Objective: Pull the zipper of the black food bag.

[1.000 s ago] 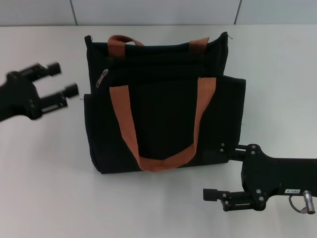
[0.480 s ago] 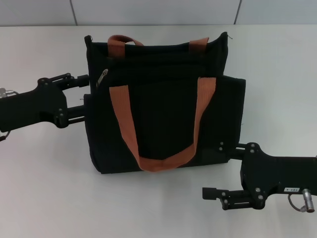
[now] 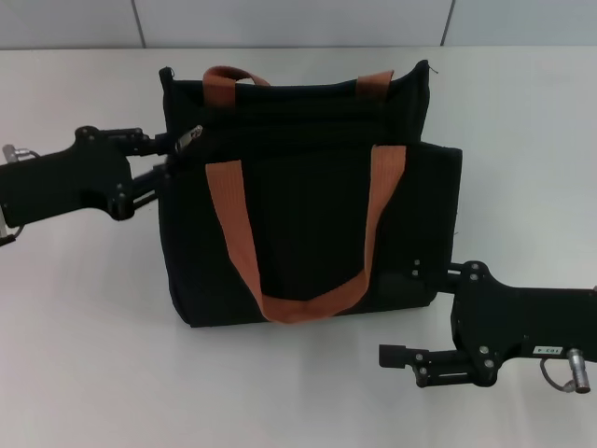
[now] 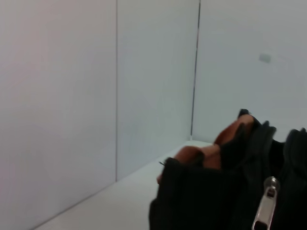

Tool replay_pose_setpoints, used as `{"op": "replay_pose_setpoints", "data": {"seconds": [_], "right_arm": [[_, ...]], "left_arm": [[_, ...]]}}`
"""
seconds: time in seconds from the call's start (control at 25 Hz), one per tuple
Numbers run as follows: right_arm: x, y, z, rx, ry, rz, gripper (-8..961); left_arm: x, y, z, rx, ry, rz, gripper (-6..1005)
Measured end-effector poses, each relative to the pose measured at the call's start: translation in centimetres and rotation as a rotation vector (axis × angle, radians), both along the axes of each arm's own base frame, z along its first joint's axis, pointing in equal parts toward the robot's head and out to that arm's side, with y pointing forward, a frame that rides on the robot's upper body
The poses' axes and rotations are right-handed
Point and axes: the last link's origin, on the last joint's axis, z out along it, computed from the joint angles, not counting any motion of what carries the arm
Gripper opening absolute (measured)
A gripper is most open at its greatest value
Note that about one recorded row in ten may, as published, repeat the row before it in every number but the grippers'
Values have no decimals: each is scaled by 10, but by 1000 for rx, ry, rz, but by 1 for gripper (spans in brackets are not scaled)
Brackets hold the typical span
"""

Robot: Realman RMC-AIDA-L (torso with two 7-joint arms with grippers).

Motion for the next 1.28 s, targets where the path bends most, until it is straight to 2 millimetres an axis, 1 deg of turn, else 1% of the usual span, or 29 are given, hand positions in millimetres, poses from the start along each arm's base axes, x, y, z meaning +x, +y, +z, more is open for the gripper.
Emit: {"op": "replay_pose_setpoints", "data": {"seconds": [0.32, 0.52, 0.64, 0.8, 0.96, 1.12, 1.16, 1.28], "right_arm": [[-2, 2, 0, 8, 6, 1, 775], [-6, 3, 1, 16, 47, -6, 775], [-14, 3, 3, 5, 113, -9, 774], [-30, 10, 9, -33, 218, -53, 774], [-50, 29, 16, -139, 288, -139, 774], [-70, 51, 27, -249, 300, -213, 774], [-78, 59, 31, -281, 291, -231, 774], [-93, 71, 37, -336, 272, -254, 774]], "left_arm": [[-1, 0, 7, 35, -31, 3, 157], [-2, -8, 15, 54, -73, -19, 70], [-2, -14, 17, 63, -90, -40, 17], [-3, -18, 17, 91, -112, -57, 18], [-2, -22, 16, 102, -120, -77, 18], [0, -23, 15, 109, -134, -87, 19], [1, -22, 16, 112, -138, -88, 19], [2, -22, 16, 115, -146, -90, 20]]}}
